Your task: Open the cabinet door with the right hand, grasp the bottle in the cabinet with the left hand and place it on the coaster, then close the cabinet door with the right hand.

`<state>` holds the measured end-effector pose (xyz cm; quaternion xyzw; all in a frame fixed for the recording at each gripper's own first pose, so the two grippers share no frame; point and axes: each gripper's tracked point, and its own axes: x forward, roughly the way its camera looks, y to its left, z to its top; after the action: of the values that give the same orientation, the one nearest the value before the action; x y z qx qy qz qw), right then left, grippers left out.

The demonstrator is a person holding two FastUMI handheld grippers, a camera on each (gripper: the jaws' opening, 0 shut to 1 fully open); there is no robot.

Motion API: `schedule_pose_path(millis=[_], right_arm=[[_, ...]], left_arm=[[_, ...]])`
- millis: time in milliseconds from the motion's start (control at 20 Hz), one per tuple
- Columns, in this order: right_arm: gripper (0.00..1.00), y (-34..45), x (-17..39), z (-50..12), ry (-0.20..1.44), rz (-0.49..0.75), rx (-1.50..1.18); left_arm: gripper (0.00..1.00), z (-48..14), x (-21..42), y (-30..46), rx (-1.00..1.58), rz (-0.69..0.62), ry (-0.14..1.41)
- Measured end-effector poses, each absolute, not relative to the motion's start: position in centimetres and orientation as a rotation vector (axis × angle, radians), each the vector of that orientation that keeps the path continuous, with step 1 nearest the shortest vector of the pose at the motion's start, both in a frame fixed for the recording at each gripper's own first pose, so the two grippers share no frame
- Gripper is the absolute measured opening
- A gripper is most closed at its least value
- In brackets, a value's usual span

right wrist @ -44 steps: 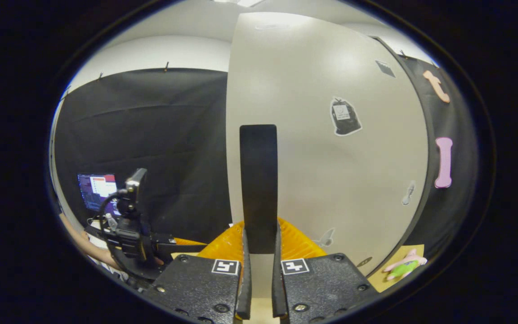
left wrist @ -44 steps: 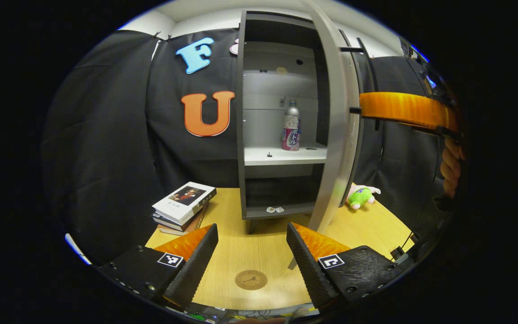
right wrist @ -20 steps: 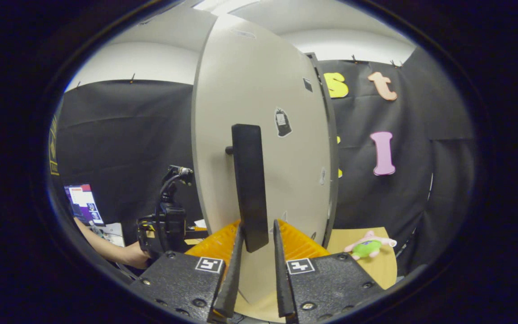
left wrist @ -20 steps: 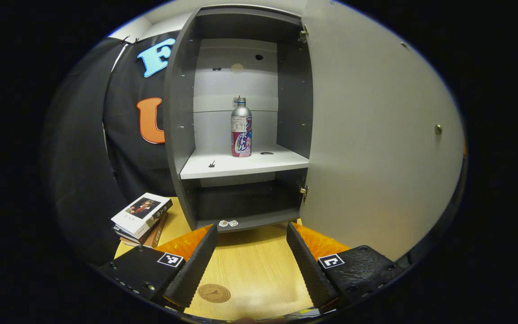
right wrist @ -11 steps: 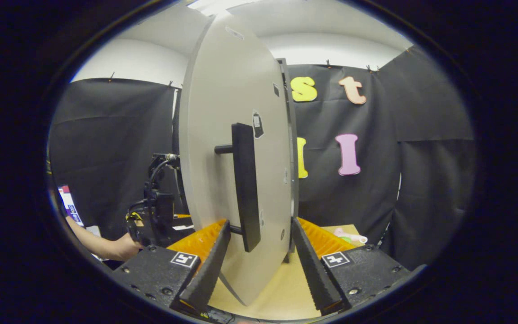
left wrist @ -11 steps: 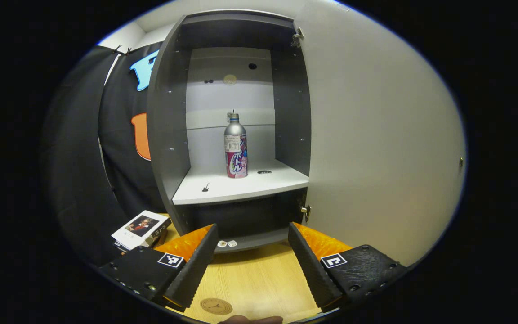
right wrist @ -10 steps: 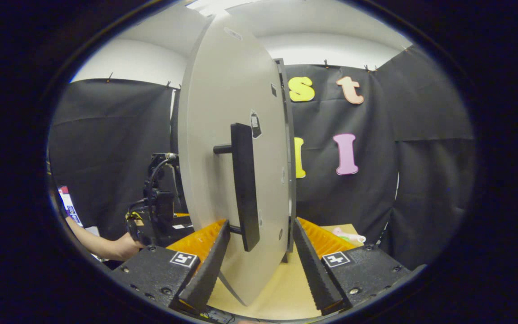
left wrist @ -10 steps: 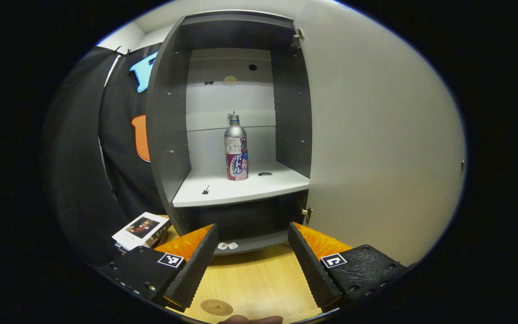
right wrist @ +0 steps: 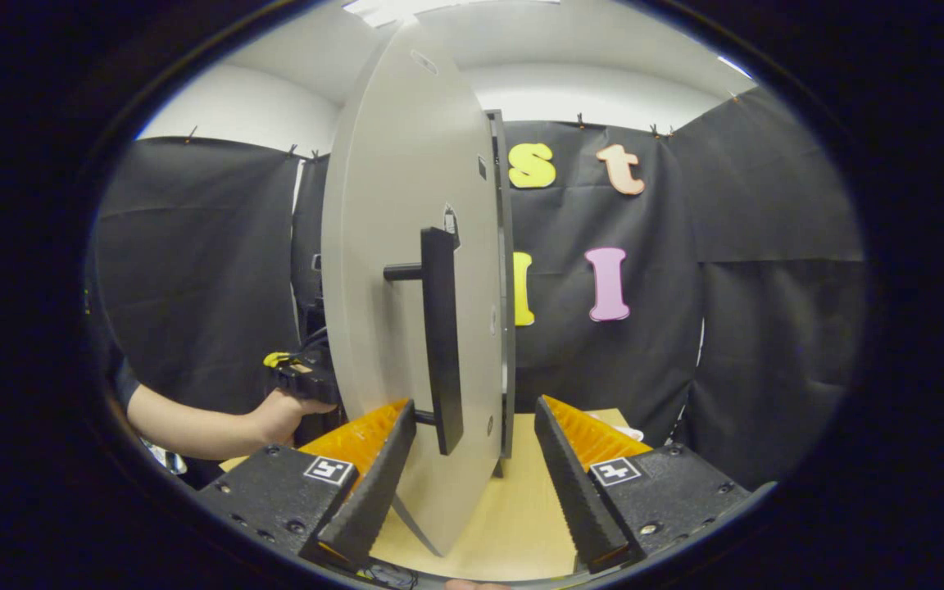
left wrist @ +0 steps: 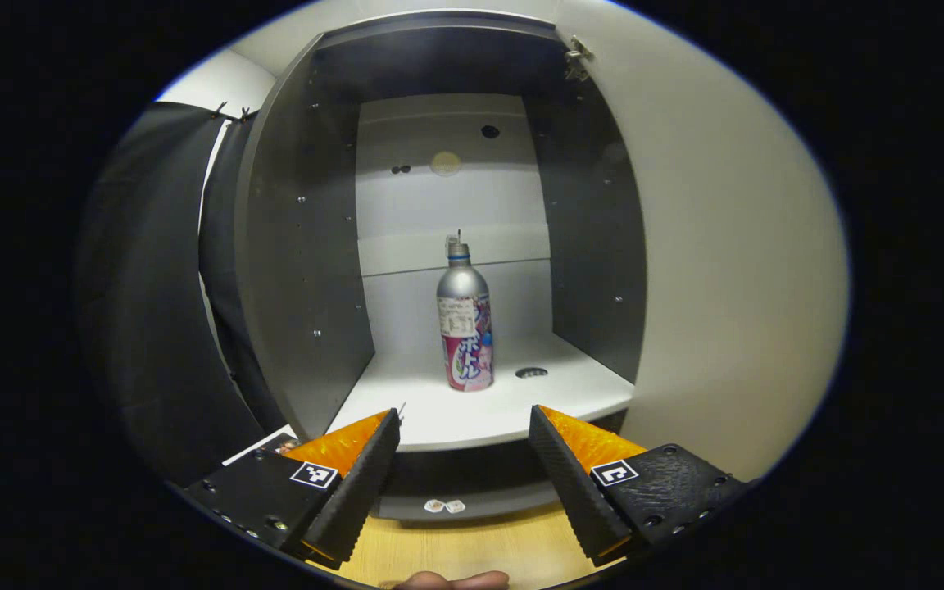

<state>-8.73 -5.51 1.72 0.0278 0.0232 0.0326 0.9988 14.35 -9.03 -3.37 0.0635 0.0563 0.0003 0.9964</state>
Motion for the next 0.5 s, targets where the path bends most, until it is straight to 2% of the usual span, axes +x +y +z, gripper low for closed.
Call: schedule_pose_path(millis=[50, 100, 300, 400, 450, 500], right_arm=[[0.96, -5.7, -8.8, 1.5, 0.056, 0.06, 0.081], [0.96, -5.8, -8.8, 1.6, 0.062, 0.057, 0.109], [0.95, -6.5, -8.9, 1.6, 0.074, 0.043, 0.14], [0.95, -6.7, -8.6, 1.7, 0.073, 0.035, 0.124], [0.96, -6.7, -8.4, 1.8, 0.074, 0.031, 0.118], [0.96, -6.9, -8.3, 1.9, 0.072, 0.029, 0.118]], left_arm=[[0.96, -3.2, 15.6, -9.0, 0.123, 0.004, 0.115], [0.96, -2.9, 16.9, -9.1, 0.121, -0.003, 0.116], [0.96, 0.1, 20.7, -9.5, 0.175, -0.007, 0.005], [0.96, 0.4, 21.8, -10.0, 0.202, -0.012, 0.008], [0.89, 0.4, 22.2, -10.4, 0.2, -0.019, 0.012], [0.96, 0.8, 22.7, -10.4, 0.199, -0.005, 0.011]])
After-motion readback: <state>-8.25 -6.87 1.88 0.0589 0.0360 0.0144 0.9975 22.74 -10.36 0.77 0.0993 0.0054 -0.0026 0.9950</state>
